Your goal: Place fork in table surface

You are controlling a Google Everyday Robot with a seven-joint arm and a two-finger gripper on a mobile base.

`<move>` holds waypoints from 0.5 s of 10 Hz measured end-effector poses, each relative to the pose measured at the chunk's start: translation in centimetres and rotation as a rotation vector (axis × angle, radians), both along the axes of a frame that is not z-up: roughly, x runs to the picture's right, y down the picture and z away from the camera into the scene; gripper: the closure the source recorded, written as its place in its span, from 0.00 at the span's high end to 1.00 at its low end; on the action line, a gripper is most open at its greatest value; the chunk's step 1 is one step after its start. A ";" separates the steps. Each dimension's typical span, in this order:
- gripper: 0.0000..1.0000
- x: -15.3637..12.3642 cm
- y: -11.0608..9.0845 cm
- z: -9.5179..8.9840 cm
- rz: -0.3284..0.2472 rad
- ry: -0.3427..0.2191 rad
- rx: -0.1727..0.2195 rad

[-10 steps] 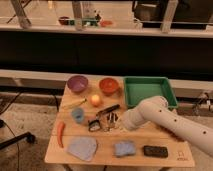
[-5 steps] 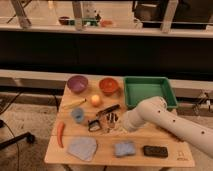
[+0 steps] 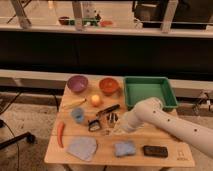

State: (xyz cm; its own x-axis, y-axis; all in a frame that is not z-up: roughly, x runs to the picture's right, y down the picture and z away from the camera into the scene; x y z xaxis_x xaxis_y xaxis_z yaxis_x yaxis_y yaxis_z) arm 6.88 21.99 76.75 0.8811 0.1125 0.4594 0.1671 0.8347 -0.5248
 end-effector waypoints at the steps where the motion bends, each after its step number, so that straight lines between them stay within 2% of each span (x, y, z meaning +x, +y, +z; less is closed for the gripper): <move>1: 0.14 0.0 0.4 0.5 -0.003 0.003 -0.009; 5: 0.14 0.4 1.5 1.8 -0.007 0.019 -0.038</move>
